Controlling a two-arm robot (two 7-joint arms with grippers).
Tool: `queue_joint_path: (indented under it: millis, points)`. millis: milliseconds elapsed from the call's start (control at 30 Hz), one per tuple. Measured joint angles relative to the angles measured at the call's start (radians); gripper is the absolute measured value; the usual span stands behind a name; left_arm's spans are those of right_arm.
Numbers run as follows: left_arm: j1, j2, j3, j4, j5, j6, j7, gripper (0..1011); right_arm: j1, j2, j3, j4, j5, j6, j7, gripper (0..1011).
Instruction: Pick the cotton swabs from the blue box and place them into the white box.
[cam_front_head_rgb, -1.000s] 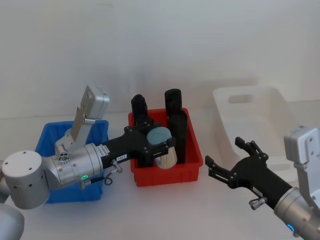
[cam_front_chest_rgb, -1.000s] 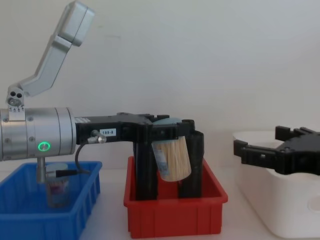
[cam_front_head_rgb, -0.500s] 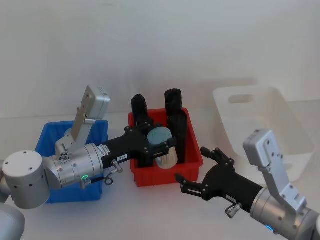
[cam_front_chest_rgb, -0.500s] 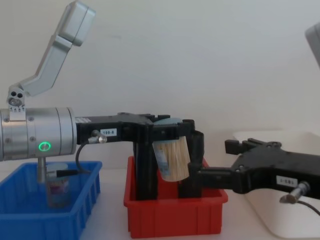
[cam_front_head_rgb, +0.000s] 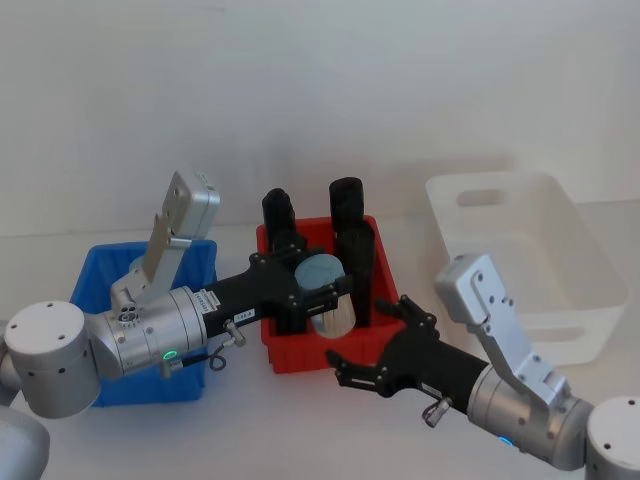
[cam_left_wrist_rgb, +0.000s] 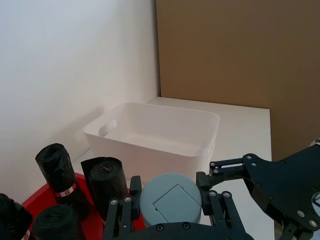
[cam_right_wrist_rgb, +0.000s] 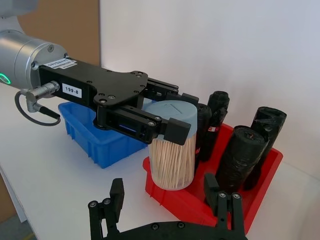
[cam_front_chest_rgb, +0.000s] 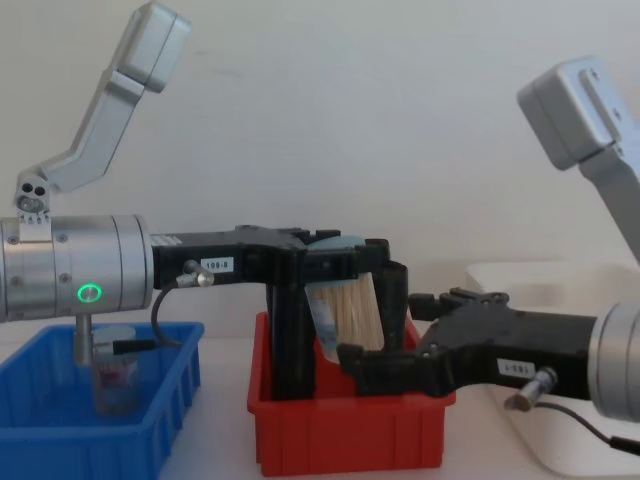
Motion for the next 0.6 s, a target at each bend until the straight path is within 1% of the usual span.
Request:
queue_joint_path:
  millis: [233,600]
  points:
    - [0.000,0.000,0.000,0.000,0.000,0.000,0.000,670,0.027,-0.020,-0.008,0.037,-0.018,-0.006,-0.010,1001]
    - [0.000,0.000,0.000,0.000,0.000,0.000,0.000,671,0.066,-0.050,-0.019,0.099,-0.031,-0.046,-0.034,1002]
